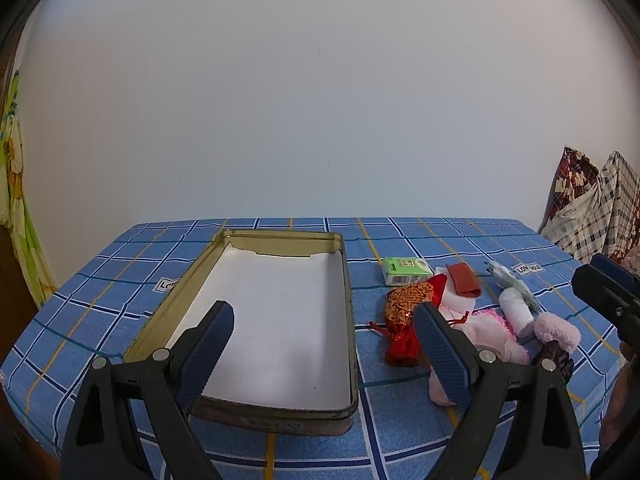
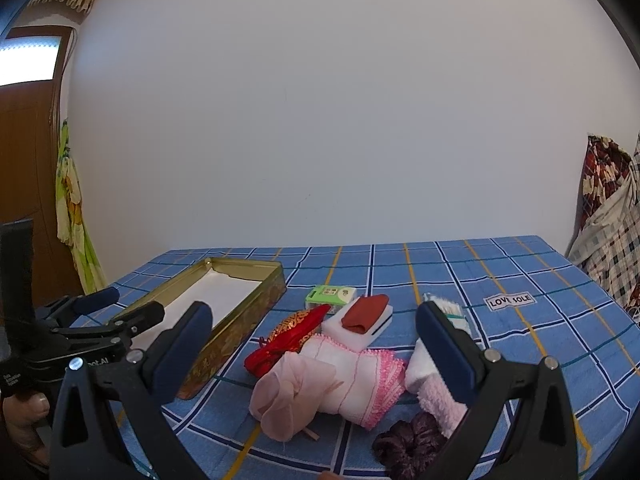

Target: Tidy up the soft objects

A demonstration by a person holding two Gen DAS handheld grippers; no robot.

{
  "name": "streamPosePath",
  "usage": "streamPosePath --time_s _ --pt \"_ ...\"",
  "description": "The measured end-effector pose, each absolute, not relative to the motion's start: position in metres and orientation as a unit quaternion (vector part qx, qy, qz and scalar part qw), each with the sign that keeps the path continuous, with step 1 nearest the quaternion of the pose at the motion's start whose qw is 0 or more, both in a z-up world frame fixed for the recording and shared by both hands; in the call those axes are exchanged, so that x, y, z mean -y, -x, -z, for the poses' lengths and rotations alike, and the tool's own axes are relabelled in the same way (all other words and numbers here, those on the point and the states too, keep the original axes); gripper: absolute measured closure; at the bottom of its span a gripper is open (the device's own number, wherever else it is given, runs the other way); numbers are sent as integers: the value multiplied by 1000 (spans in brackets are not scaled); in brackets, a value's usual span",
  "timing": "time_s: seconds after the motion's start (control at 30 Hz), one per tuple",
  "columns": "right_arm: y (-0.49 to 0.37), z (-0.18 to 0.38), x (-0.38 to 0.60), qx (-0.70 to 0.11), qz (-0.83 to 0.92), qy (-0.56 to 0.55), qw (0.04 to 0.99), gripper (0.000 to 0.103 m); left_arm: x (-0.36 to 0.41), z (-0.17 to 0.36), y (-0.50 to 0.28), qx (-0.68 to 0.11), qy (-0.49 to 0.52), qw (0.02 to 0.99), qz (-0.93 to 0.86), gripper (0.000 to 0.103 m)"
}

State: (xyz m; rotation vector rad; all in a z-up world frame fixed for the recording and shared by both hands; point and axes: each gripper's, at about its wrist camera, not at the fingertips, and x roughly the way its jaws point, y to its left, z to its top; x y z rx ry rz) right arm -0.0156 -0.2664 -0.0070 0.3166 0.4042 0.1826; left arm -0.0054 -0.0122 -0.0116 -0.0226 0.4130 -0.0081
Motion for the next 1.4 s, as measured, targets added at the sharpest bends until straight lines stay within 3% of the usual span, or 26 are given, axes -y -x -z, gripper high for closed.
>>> streamPosePath --time_s 0.9,1.3,1.4 --pt "25 19 278 -206 -74 -161 962 0 25 23 6 -215 2 977 18 10" --pt "34 82 303 -273 -29 -161 948 1 81 51 3 -238 -37 967 77 10" --pt "28 90 308 -286 -22 -160 945 5 92 55 -2 -250 -43 963 89 10"
